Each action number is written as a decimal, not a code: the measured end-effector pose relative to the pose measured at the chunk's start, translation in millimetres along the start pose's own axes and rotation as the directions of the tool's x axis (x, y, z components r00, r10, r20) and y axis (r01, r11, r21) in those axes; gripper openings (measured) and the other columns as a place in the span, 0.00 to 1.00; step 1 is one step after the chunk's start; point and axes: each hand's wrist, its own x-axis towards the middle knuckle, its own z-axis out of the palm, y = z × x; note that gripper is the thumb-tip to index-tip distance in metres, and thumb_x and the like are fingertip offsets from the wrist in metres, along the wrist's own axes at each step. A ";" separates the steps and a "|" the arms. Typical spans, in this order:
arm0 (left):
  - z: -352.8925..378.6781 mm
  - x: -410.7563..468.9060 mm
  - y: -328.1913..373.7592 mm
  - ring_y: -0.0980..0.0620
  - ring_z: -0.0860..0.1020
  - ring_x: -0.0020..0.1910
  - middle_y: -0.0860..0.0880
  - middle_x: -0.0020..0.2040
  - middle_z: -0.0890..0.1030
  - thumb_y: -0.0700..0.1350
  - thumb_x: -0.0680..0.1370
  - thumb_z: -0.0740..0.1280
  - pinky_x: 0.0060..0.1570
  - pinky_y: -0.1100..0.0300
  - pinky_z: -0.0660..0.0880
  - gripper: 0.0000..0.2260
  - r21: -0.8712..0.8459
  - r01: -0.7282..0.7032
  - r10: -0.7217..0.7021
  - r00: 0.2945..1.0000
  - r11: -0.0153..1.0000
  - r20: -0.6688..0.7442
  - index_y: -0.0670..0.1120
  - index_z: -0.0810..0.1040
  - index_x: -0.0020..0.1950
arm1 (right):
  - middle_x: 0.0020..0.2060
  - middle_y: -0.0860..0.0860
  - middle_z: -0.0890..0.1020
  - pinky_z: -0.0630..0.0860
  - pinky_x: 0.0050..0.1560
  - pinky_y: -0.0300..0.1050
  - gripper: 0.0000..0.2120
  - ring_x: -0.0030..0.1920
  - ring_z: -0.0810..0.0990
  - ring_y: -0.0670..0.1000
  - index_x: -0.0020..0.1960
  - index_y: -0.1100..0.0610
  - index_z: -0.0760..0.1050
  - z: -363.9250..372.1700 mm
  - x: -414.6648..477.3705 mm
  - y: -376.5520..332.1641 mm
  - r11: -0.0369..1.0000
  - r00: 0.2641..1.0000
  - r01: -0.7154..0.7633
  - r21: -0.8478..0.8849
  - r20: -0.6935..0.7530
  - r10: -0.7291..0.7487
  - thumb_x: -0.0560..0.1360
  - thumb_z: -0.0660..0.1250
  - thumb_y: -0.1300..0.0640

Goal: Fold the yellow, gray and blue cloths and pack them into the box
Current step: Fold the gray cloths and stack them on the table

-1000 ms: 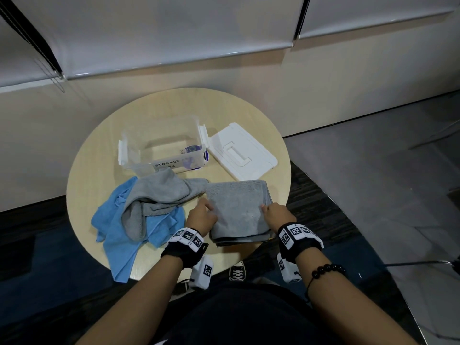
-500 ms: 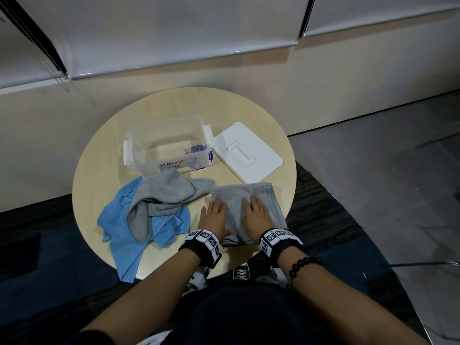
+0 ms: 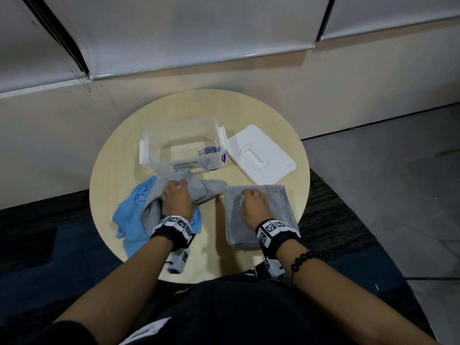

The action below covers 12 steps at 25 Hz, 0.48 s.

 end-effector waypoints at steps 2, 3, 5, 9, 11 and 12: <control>-3.8 4.5 -30.0 0.35 0.69 0.65 0.36 0.68 0.68 0.30 0.71 0.67 0.68 0.44 0.62 0.23 0.064 0.068 -0.064 0.997 0.996 -0.053 0.41 0.71 0.65 | 0.67 0.59 0.74 0.69 0.66 0.54 0.18 0.65 0.73 0.62 0.71 0.58 0.69 2.3 3.8 -15.8 0.996 0.998 0.069 0.052 0.004 -0.070 0.82 0.56 0.60; -4.3 6.1 -42.4 0.35 0.69 0.65 0.35 0.67 0.69 0.29 0.71 0.66 0.69 0.43 0.61 0.21 0.083 0.077 -0.071 0.995 0.994 -0.073 0.40 0.71 0.63 | 0.66 0.59 0.74 0.70 0.65 0.54 0.18 0.64 0.74 0.62 0.71 0.58 0.70 4.2 4.3 -24.2 0.993 0.995 0.095 0.069 0.023 -0.097 0.82 0.56 0.60; -7.1 10.0 -61.2 0.36 0.71 0.63 0.36 0.63 0.73 0.29 0.72 0.62 0.69 0.44 0.61 0.18 0.094 0.080 -0.072 0.994 0.992 -0.088 0.40 0.73 0.61 | 0.65 0.59 0.76 0.71 0.64 0.55 0.18 0.63 0.75 0.63 0.70 0.57 0.71 8.0 4.1 -40.4 0.987 0.988 0.136 0.088 0.056 -0.141 0.81 0.58 0.60; -31.6 20.3 -60.8 0.40 0.79 0.46 0.40 0.46 0.81 0.37 0.80 0.58 0.45 0.51 0.70 0.07 -0.318 0.113 -0.147 0.986 0.941 -0.083 0.44 0.75 0.53 | 0.65 0.57 0.76 0.73 0.58 0.50 0.17 0.61 0.78 0.59 0.70 0.57 0.70 1.8 9.1 -72.6 0.956 0.977 0.194 0.221 0.047 -0.209 0.81 0.61 0.57; -54.8 22.0 -46.8 0.43 0.78 0.42 0.44 0.42 0.80 0.42 0.81 0.61 0.38 0.55 0.69 0.03 -0.537 0.065 -0.137 0.986 0.841 -0.095 0.46 0.74 0.50 | 0.67 0.56 0.73 0.73 0.59 0.48 0.20 0.62 0.77 0.57 0.71 0.55 0.68 -10.2 13.1 -92.9 0.924 0.973 0.212 0.319 0.017 -0.229 0.81 0.64 0.52; -69.3 22.3 -41.1 0.45 0.78 0.41 0.46 0.41 0.81 0.43 0.81 0.63 0.38 0.56 0.69 0.02 -0.590 0.010 -0.097 0.989 0.807 -0.115 0.48 0.75 0.49 | 0.68 0.55 0.71 0.74 0.61 0.50 0.23 0.62 0.77 0.57 0.72 0.53 0.67 -18.0 15.3 -104.7 0.907 0.971 0.223 0.357 -0.002 -0.238 0.80 0.66 0.50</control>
